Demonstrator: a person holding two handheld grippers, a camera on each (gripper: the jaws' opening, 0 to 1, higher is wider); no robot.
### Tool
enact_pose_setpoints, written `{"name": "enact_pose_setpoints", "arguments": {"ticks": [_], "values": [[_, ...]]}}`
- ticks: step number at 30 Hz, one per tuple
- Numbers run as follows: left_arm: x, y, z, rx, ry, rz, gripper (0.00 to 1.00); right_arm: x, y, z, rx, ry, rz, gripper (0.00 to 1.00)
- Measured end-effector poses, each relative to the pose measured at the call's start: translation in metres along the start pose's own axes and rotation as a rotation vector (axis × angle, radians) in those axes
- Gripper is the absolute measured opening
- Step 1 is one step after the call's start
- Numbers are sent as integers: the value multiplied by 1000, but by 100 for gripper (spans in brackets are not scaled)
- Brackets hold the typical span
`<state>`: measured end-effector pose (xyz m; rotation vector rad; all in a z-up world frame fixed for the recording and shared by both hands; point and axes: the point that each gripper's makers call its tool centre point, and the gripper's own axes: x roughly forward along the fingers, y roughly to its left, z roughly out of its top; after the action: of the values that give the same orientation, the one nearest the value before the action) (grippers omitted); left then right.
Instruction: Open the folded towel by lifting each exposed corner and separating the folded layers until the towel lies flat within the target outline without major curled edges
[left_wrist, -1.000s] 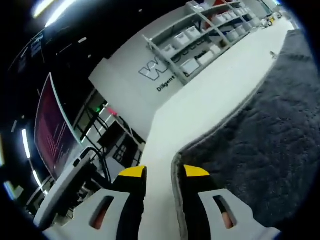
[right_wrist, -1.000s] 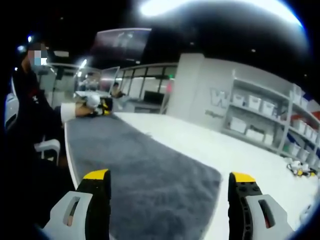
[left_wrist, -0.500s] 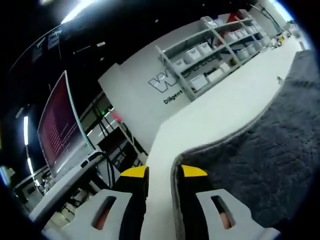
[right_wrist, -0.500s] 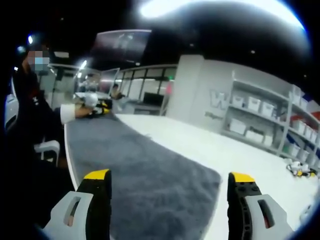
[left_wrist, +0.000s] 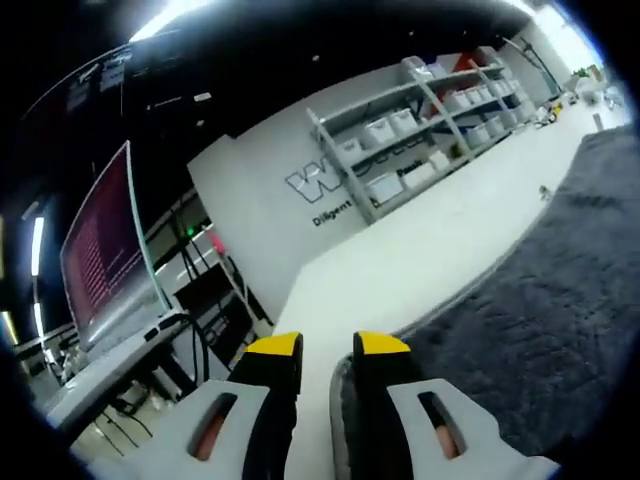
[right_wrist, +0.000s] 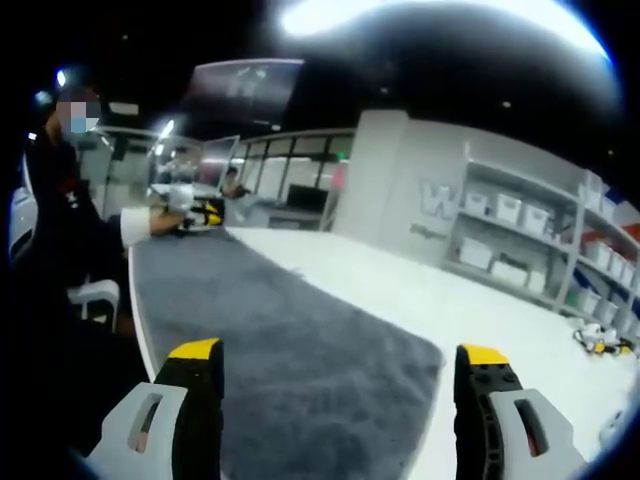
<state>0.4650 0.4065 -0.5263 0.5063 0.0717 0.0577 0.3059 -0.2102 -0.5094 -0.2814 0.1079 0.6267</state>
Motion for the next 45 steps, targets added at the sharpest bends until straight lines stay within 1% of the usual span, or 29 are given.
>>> {"name": "enact_pose_setpoints", "arguments": {"ticks": [3, 5, 7, 8, 9, 11, 15, 21, 22, 24, 28, 32, 34, 35, 38, 45], "values": [[-1, -2, -2, -11, 8, -8, 11, 0, -1, 0, 0, 1, -1, 97], [-1, -9, -4, -36, 15, -40, 4, 0, -1, 0, 1, 1, -2, 96], [-1, -17, -4, -85, 17, -79, 1, 0, -2, 0, 0, 1, -3, 96], [0, -19, -7, -94, 29, -91, 1, 0, -2, 0, 0, 2, -3, 96], [1, -22, -12, -92, 58, -103, 1, 0, -2, 0, 0, 1, -3, 96], [4, -26, -21, -59, 99, -110, 1, 0, -2, 0, 1, 2, -3, 96], [3, -28, -20, -68, 92, -117, 1, 2, -1, -2, 0, 7, -2, 96], [5, -38, -37, -84, 172, -151, 1, 3, 1, -2, -4, 10, 2, 96], [10, -36, -44, -92, 190, -160, 1, 2, 0, -2, -3, 8, 1, 96], [11, -36, -47, -97, 203, -160, 1, 1, -1, -2, 1, 6, -2, 96], [18, -33, -53, -108, 221, -161, 1, 1, -1, -3, 0, 11, -2, 95], [25, -28, -57, -126, 226, -156, 1, 2, 0, -4, -1, 15, 0, 95], [27, -26, -59, -161, 229, -156, 0, 2, 0, -4, -2, 15, 1, 95], [28, -26, -61, -211, 234, -155, 0, 2, 1, -4, -3, 14, 2, 95], [31, -23, -64, -295, 246, -161, 0, 3, 1, -4, -1, 16, 1, 95], [31, -22, -64, -301, 244, -159, 0, 4, 2, -5, -6, 21, 6, 95]]}}
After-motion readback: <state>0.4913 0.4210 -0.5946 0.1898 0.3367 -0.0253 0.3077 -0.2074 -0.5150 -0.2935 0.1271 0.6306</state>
